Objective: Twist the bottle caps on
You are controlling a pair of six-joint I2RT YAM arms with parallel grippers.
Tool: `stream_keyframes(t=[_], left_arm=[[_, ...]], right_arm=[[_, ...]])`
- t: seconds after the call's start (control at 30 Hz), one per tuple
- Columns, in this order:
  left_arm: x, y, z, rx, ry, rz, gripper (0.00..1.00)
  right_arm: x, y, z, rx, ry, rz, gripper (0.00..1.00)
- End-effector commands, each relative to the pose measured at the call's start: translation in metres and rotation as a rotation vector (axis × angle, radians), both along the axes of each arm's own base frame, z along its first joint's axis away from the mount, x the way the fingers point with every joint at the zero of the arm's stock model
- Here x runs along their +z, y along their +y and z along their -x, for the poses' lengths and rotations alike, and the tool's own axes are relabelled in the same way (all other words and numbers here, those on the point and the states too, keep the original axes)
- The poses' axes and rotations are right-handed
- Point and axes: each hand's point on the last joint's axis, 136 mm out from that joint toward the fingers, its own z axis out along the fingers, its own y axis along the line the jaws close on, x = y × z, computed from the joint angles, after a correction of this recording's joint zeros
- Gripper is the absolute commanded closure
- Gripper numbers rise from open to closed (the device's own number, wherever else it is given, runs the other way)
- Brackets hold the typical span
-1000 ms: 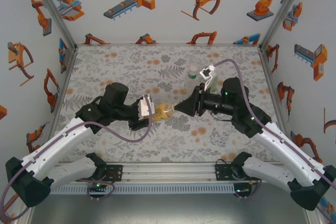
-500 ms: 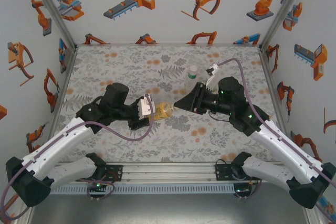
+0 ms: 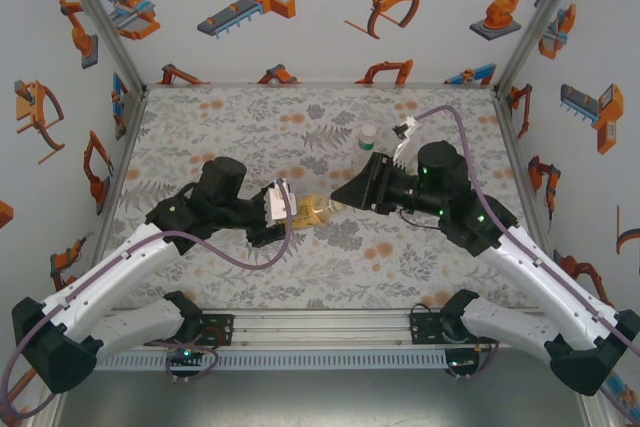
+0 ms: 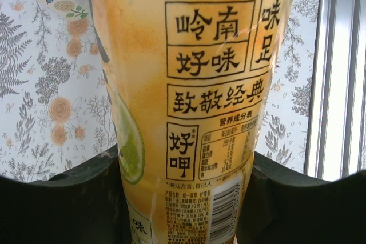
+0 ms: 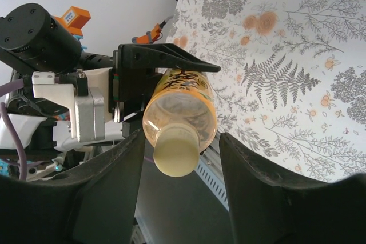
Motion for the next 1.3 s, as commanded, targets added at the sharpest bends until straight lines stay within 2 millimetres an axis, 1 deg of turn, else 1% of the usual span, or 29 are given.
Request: stream_keyframes(t=[0.0,0.07,0.13,0.2,0.27,0.33,0.4,0.5,0.6,0.7,0.8,0.97,1.17,1.27], left_arm=[[0.016,-0.007,0.002,-0.026,-0.017,0.043,1.00],[0.016,-0.007,0.002,-0.027,-0.017,0.042,1.00],[0.017,-0.007,0.002,-0.030,-0.019,0.045,1.00],[0.017,-0.007,0.003,-0.033,-0.020,0.048,1.00],[0.019,-0.007,0.005,-0.044,-0.022,0.053,1.00],[0.020,-0.007,0.008,-0.059,-0.024,0.060,1.00],[0.021,-0.007,0.012,-0.078,-0.024,0.068,1.00],[0.023,-0.008,0.017,-0.107,-0.016,0.084,1.00],[0.025,-0.009,0.023,-0.137,-0.009,0.097,1.00],[0.028,-0.010,0.029,-0.164,-0.005,0.112,1.00],[0.029,-0.010,0.033,-0.183,-0.001,0.123,1.00],[0.031,-0.009,0.037,-0.203,0.004,0.132,1.00],[0.030,-0.009,0.037,-0.202,0.006,0.128,1.00],[0.031,-0.009,0.037,-0.203,0.003,0.130,1.00]], right_arm=[[0.021,-0.004,0.000,0.007,-0.095,0.018,0.46],[0.027,-0.008,-0.002,0.001,-0.153,0.050,0.44],[0.037,-0.011,-0.002,0.006,-0.228,0.082,0.41],[0.047,-0.012,-0.001,0.031,-0.309,0.105,0.40],[0.055,-0.010,0.002,0.072,-0.399,0.125,0.39],[0.061,-0.006,0.010,0.145,-0.512,0.138,0.40],[0.070,0.000,0.027,0.259,-0.670,0.125,0.40],[0.076,0.006,0.057,0.430,-0.902,0.101,0.41],[0.075,0.006,0.084,0.586,-1.082,0.089,0.41],[0.070,0.005,0.100,0.686,-1.201,0.088,0.40],[0.065,0.007,0.101,0.716,-1.235,0.100,0.39],[0.057,0.010,0.100,0.753,-1.227,0.104,0.40],[0.054,0.011,0.099,0.754,-1.225,0.105,0.49],[0.052,0.012,0.097,0.746,-1.223,0.115,0.52]])
